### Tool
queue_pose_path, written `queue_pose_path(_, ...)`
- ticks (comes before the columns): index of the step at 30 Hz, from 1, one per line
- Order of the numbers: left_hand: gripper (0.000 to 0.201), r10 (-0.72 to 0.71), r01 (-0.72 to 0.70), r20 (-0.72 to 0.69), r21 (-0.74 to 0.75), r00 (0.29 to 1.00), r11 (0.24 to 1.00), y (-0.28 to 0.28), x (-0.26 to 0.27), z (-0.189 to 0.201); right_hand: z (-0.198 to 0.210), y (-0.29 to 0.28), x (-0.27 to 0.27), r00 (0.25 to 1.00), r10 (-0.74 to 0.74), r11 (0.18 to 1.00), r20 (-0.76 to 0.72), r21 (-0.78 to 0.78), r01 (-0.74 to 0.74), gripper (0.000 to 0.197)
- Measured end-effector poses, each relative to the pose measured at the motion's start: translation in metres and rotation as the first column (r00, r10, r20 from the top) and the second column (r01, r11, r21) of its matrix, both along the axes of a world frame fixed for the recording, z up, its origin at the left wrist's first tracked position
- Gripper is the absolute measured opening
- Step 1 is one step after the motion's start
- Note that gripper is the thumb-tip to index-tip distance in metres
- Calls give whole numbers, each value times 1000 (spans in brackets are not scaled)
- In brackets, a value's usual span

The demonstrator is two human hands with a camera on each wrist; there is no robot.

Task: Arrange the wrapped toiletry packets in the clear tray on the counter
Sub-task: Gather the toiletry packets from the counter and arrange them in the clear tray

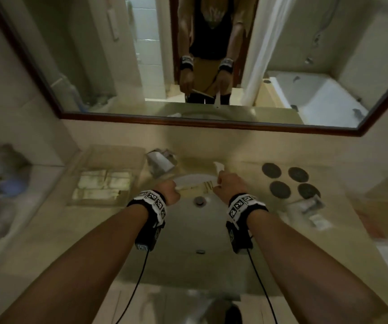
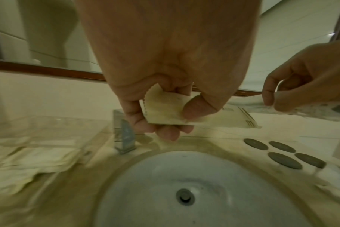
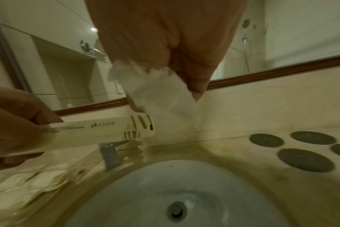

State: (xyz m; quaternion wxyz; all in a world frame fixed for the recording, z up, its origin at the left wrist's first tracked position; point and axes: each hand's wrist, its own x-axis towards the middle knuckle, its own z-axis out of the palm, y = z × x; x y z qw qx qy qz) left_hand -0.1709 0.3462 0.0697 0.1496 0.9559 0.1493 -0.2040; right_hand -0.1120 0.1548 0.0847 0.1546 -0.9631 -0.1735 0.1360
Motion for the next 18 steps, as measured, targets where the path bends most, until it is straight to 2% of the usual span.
queue_pose_path(3,15,64,-63,29,-11,998,998,52,-30,-3,-1,52,-17,999,49,999,3,13,-49,27)
queue_pose_path(7,34,155,-154,19,-43,988,987,119,-65,-8,-5,117,-40,992,124,992,28,28,-125,21)
queue_pose_path(9,37,197,-197,4,-42,980,980,147,-79,-11,-9,145,-48,987,151,987,48,39,-153,17)
queue_pose_path(14,36,299,-303,-68,-56,952,952,198,-98,-28,-21,200,-55,970,239,969,53,43,-241,8)
queue_pose_path(18,39,304,-312,-130,-42,944,949,227,-100,-38,-29,237,-43,945,324,945,32,20,-325,6)
